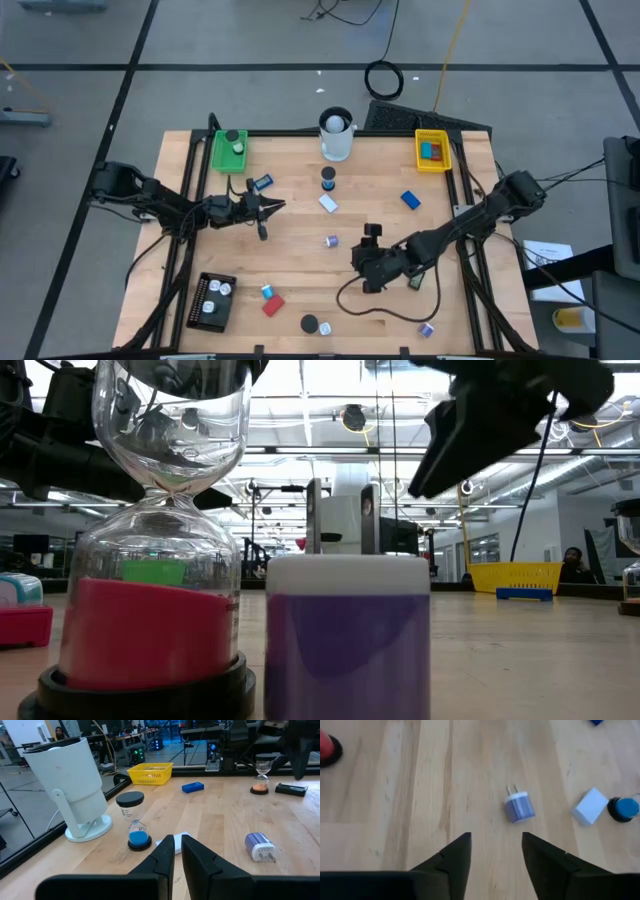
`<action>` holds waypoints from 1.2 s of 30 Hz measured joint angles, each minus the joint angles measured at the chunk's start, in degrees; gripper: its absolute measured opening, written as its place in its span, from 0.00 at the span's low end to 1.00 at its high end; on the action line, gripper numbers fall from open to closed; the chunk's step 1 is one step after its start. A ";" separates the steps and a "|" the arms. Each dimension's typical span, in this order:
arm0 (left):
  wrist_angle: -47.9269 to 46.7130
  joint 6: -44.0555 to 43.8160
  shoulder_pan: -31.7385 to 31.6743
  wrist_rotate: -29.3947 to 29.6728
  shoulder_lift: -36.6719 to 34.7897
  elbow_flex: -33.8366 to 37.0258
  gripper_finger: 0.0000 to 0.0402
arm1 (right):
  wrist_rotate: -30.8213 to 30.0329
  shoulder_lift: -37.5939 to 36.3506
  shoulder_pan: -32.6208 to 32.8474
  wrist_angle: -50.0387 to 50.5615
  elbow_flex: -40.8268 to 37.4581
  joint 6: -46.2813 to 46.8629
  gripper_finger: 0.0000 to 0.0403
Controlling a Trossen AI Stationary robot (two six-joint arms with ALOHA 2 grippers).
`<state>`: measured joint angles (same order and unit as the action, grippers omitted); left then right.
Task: Pick & Place Office items
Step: Put the white digital clock into the yellow bin
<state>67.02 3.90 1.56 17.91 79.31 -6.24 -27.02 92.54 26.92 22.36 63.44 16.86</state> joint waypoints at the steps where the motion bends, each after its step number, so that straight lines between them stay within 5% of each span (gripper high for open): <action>1: 0.00 0.00 0.02 0.00 0.00 0.00 0.10 | -0.61 0.33 -0.02 0.38 0.00 0.00 0.46; 9: 0.00 0.09 0.01 0.00 0.00 0.00 0.10 | -9.24 1.83 -7.08 -0.66 -0.04 5.50 0.62; 13: 0.41 -0.02 0.00 0.00 0.00 -0.02 0.10 | -10.52 2.38 -12.39 -11.13 -3.90 6.67 0.69; 19: 1.44 -1.28 0.03 -0.01 -0.02 -0.04 0.10 | -7.32 2.39 -19.30 -27.92 -11.38 6.64 0.77; 29: 0.32 0.14 0.09 -2.97 -0.02 -0.04 0.10 | -1.40 3.85 -26.36 -31.34 -10.59 9.34 0.78; 36: 0.09 0.31 0.07 -2.91 -0.02 -0.04 0.10 | 1.81 12.16 -28.46 -40.94 -10.25 8.02 0.78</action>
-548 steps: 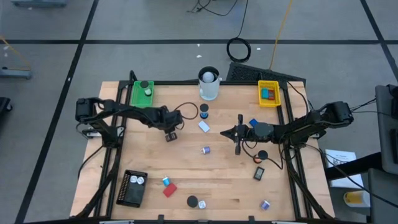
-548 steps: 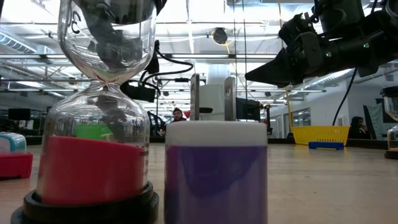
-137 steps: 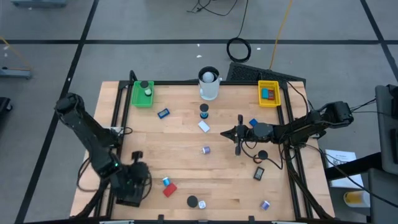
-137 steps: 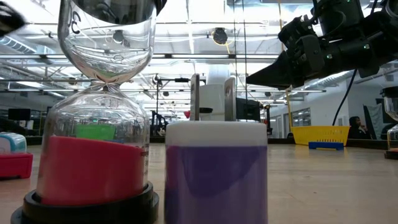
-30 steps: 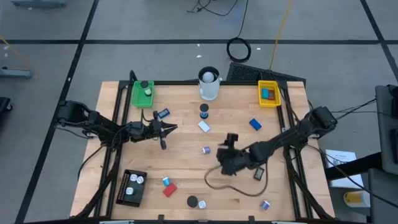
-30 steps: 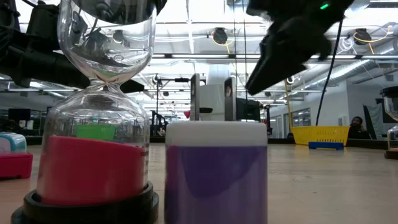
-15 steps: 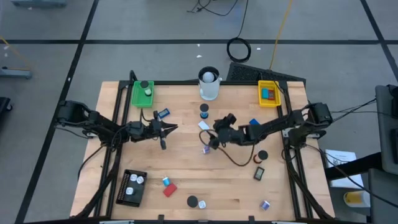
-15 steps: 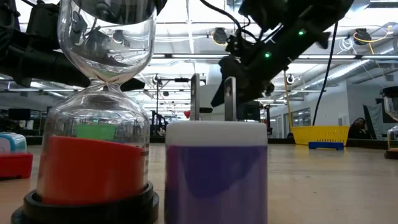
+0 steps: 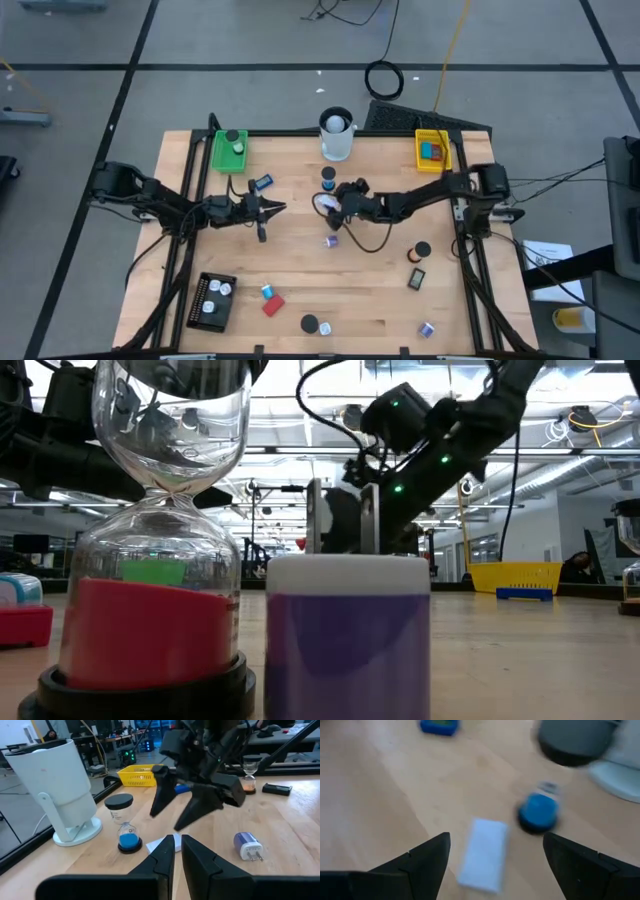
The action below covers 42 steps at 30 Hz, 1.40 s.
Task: Pick & Place Office items
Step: Put the white digital clock into the yellow bin
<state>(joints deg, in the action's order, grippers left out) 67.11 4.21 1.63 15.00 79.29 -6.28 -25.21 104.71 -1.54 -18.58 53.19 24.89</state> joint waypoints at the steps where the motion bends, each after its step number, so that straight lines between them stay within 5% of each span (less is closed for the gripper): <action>1: -0.01 0.00 0.00 0.02 0.00 0.00 0.10 | 0.50 1.11 -0.02 -0.66 0.56 -0.10 0.78; 12: -1.48 -0.25 0.00 0.03 0.00 0.00 0.10 | -3.22 9.02 -0.24 5.22 7.07 -0.74 0.76; 31: -2.51 -0.66 0.00 0.03 0.00 0.02 0.10 | 3.93 7.93 -1.51 10.52 7.30 -0.69 0.39; 42: -3.23 -1.35 0.00 0.03 0.00 0.02 0.10 | 5.96 -0.58 -2.14 24.04 7.12 -1.60 0.44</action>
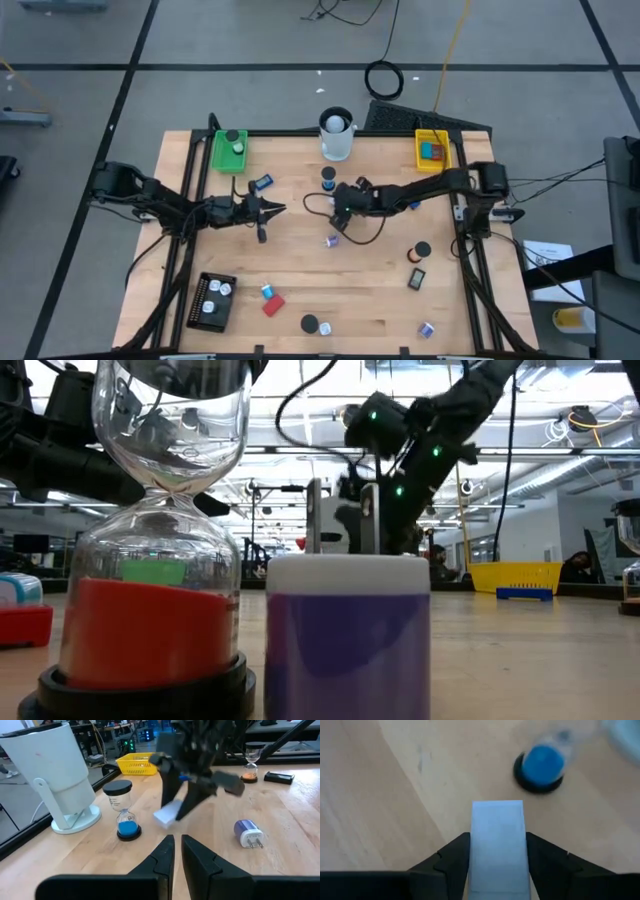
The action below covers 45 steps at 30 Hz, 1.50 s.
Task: Pick & Place Office items
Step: Put the white digital clock into the yellow bin
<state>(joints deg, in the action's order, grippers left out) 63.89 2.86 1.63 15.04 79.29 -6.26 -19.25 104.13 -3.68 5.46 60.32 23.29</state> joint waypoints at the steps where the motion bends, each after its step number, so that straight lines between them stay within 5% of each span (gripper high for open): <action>1: -0.01 0.01 0.02 -0.01 0.00 0.00 0.10 | -0.40 -1.73 0.00 1.59 -0.43 0.00 0.44; 11: -0.54 -0.38 0.00 -0.02 -0.02 0.02 0.10 | -7.89 -21.83 -0.01 16.61 -5.21 3.96 0.30; 18: -0.25 -0.21 0.02 -0.03 -0.02 0.02 0.10 | -4.89 -29.65 -0.35 5.41 -14.48 4.12 0.32; 25: 0.17 -0.16 0.00 0.01 -0.02 0.02 0.10 | 0.38 -23.89 1.67 -7.97 -18.42 5.82 0.49; 33: 0.21 -0.36 0.00 0.01 -0.02 0.02 0.10 | -1.63 -11.51 1.76 -5.63 -9.68 2.67 0.68; 45: -0.22 -0.42 0.00 0.01 -0.02 0.02 0.10 | 5.12 -2.12 -4.08 2.59 0.18 1.91 0.72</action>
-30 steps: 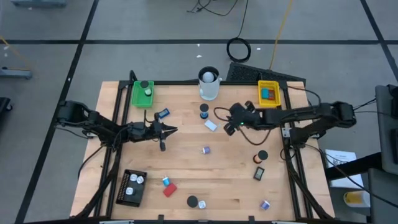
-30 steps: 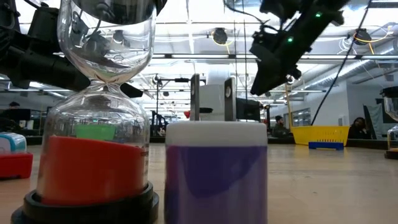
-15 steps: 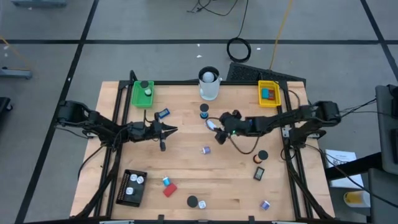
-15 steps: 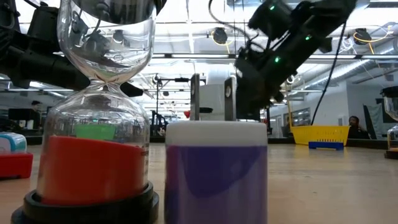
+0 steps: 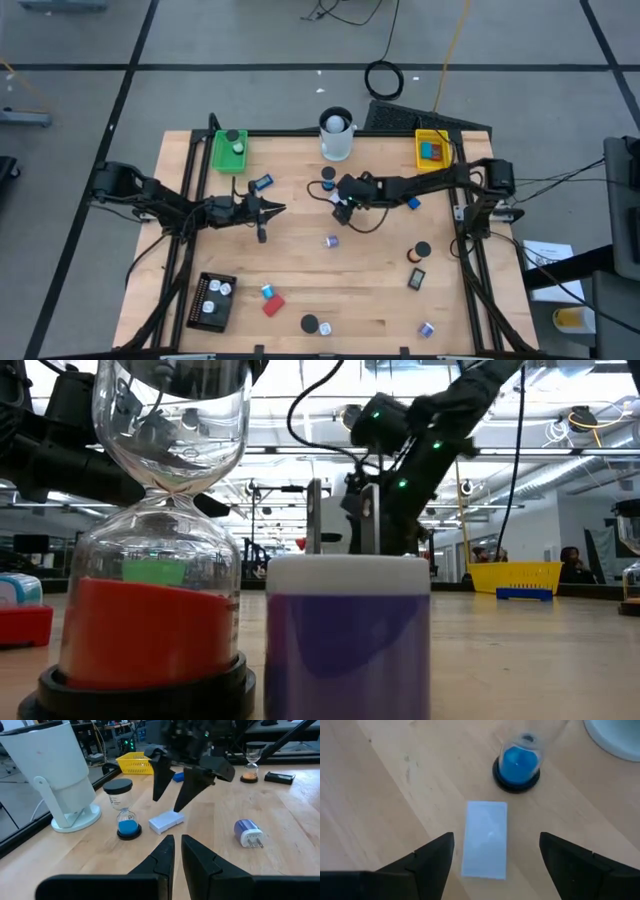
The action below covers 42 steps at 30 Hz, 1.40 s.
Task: Pick & Place Office items
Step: Put the white digital clock into the yellow bin
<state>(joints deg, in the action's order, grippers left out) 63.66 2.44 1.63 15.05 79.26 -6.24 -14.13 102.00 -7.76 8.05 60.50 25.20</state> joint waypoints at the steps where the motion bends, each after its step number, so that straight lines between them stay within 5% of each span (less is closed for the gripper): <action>1: -0.09 0.00 0.00 -0.02 0.00 0.00 0.10 | 1.13 0.77 -0.36 -0.19 0.51 -0.10 0.72; 7: -0.05 0.04 0.01 -0.02 0.00 0.00 0.10 | 3.94 3.47 -0.49 0.28 1.39 -0.88 0.72; 22: -0.09 0.04 0.00 -0.04 0.00 0.00 0.10 | -0.09 4.01 -0.84 2.07 1.26 -2.96 0.60; 33: -0.07 0.00 0.01 -0.07 0.00 0.00 0.10 | 0.95 4.52 -1.26 1.56 1.26 -7.03 0.75; 42: -0.14 -0.02 0.01 -0.11 0.00 0.00 0.10 | 2.80 4.52 -1.17 1.03 1.26 -14.78 0.62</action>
<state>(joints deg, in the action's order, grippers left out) 63.53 2.41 1.64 14.94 79.26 -6.24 -11.34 106.52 -8.93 9.08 61.76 10.42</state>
